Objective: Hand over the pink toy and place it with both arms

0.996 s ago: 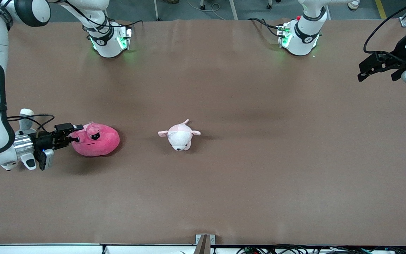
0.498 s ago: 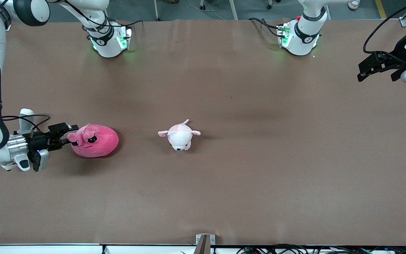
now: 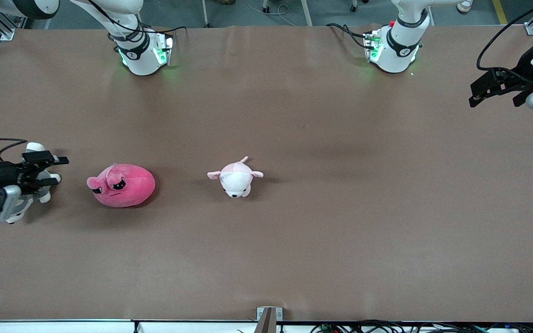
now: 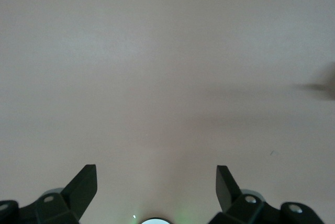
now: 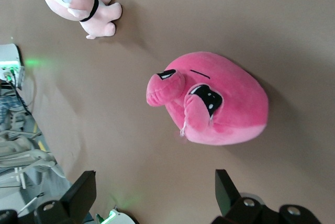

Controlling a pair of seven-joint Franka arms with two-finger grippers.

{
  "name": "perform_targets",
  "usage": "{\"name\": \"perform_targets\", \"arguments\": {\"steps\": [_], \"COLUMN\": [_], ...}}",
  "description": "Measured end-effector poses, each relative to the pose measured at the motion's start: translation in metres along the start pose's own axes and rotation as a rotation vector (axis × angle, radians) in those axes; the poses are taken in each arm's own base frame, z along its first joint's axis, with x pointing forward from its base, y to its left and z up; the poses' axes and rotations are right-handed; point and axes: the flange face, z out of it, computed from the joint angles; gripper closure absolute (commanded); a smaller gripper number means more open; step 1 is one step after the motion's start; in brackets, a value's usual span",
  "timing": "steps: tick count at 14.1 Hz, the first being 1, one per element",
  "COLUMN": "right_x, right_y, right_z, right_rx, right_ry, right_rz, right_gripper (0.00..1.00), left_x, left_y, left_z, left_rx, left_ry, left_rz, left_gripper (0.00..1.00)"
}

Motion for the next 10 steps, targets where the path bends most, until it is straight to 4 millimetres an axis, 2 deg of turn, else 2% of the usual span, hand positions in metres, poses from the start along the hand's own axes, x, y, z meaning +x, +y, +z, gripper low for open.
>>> {"name": "perform_targets", "arguments": {"steps": [3, 4, 5, 7, 10], "right_x": [-0.003, -0.002, 0.0, 0.005, 0.018], "right_y": [-0.011, -0.02, -0.036, -0.084, -0.147], "right_z": [-0.021, -0.03, -0.043, -0.069, -0.082], "right_rx": [-0.028, -0.043, -0.063, -0.109, -0.233], "right_ry": [0.015, 0.027, 0.044, 0.078, 0.068], "right_rz": [0.09, 0.141, 0.197, 0.314, 0.472], "right_gripper": [0.0, 0.0, 0.0, 0.0, 0.0], "left_x": [0.0, 0.0, 0.0, 0.0, 0.0], "left_y": [0.0, 0.0, 0.0, 0.0, 0.0], "left_z": [0.0, 0.0, 0.001, 0.001, 0.002], "left_rx": [0.0, 0.0, 0.0, 0.0, 0.0], "left_ry": [0.0, -0.001, -0.002, -0.003, -0.003], "left_rz": [0.0, 0.0, 0.0, 0.0, 0.0], "left_gripper": [0.0, 0.0, 0.0, 0.0, 0.0]}}
